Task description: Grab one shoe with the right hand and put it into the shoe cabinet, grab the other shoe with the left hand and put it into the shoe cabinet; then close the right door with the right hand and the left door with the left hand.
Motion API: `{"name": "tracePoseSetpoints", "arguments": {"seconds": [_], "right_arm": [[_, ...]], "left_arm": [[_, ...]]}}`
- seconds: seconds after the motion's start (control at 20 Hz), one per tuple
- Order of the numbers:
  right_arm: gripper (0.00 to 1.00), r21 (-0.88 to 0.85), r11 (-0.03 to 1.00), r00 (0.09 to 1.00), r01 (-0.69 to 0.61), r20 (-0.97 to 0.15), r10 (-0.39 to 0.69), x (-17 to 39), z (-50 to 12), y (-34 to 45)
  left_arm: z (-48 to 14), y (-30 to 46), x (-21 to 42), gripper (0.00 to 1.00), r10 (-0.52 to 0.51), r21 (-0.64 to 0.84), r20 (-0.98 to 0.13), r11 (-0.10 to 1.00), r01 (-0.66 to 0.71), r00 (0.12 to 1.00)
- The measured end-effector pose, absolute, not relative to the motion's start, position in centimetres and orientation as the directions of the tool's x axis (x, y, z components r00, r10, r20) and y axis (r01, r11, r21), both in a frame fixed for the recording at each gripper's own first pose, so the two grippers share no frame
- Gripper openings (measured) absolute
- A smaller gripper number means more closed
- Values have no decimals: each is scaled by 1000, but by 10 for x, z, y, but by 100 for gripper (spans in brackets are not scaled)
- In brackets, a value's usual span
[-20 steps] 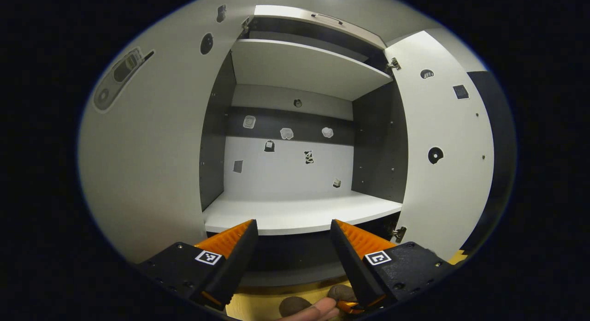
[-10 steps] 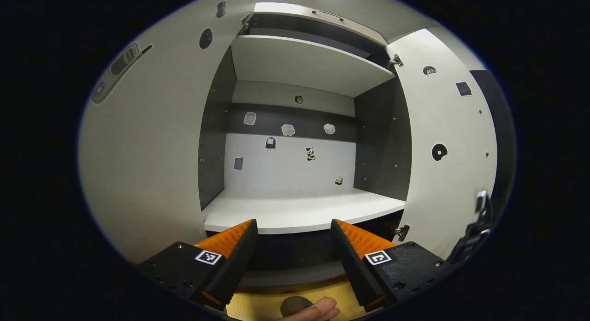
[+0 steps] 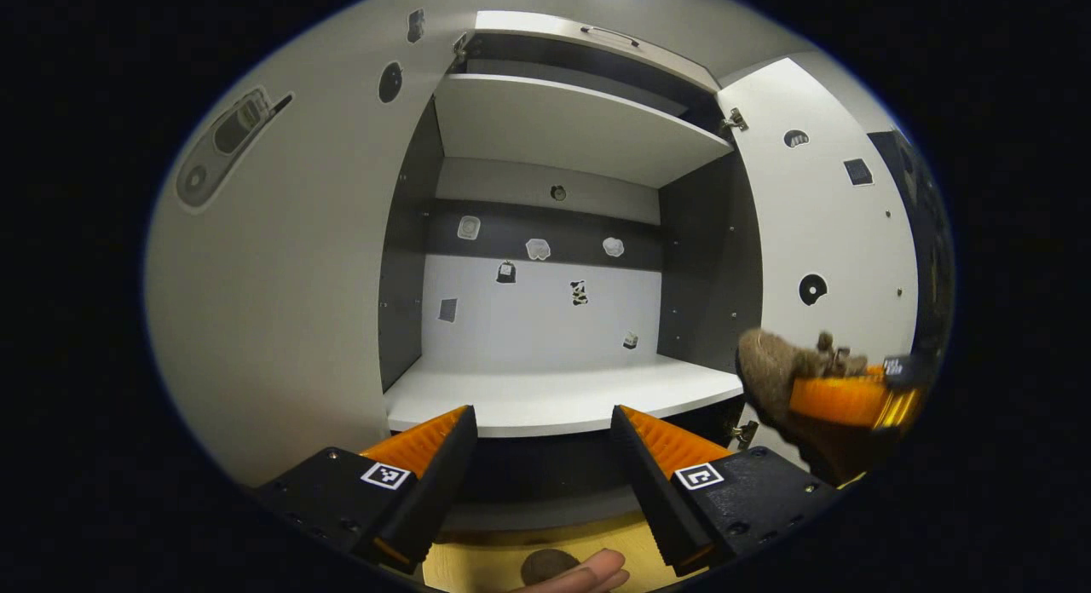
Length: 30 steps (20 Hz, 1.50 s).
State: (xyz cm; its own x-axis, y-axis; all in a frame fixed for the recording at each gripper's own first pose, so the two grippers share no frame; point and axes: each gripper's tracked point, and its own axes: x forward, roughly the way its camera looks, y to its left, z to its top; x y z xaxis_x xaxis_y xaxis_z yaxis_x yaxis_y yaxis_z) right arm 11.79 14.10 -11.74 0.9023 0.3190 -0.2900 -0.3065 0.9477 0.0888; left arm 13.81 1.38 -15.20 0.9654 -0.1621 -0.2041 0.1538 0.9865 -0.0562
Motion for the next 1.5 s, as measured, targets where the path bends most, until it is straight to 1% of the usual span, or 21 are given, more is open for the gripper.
{"name": "tracePoseSetpoints", "arguments": {"seconds": [0.1, 0.2, 0.35, 0.45, 0.55, 0.7, 0.9, 1.1, 1.2, 1.4, 1.45, 1.5], "right_arm": [[1, 71, 942, 894, -329, -299, 334, 136, -93, 148], [1, 85, 944, 884, -318, -334, 328, 157, -78, 154], [3, 69, 935, 861, -347, -373, 347, 192, -62, 169], [2, 57, 941, 853, -333, -408, 326, 222, -62, 172], [3, 42, 954, 846, -296, -452, 282, 251, -71, 169], [2, 28, 969, 827, -246, -515, 225, 292, -101, 163], [3, 46, 978, 797, -201, -573, 191, 348, -147, 164], [2, -21, 978, 800, -207, -579, 157, 393, -185, 165], [4, -29, 975, 793, -218, -588, 160, 403, -195, 167], [4, -28, 973, 781, -229, -602, 166, 413, -214, 175], [7, -29, 975, 781, -219, -605, 157, 416, -220, 175], [7, -30, 979, 782, -204, -607, 144, 417, -222, 173]], "left_arm": [[-150, 12, 137, 96, -172, -62, -198, 985, 162, 965], [-147, 12, 136, 96, -173, -60, -191, 985, 164, 966], [-145, 14, 135, 97, -172, -54, -183, 985, 165, 968], [-146, 15, 136, 97, -171, -54, -183, 985, 164, 968], [-147, 17, 137, 97, -167, -53, -186, 986, 160, 968], [-149, 20, 139, 97, -150, -47, -189, 988, 144, 970], [-153, 17, 140, 96, -153, -36, -198, 988, 148, 968], [-154, 16, 142, 96, -154, -35, -202, 988, 150, 967], [-155, 20, 145, 97, -143, -31, -203, 990, 139, 969], [-159, 26, 149, 96, -123, -31, -212, 992, 119, 969], [-160, 28, 150, 96, -116, -31, -217, 993, 112, 969], [-162, 30, 151, 96, -108, -33, -217, 994, 103, 970]]}}
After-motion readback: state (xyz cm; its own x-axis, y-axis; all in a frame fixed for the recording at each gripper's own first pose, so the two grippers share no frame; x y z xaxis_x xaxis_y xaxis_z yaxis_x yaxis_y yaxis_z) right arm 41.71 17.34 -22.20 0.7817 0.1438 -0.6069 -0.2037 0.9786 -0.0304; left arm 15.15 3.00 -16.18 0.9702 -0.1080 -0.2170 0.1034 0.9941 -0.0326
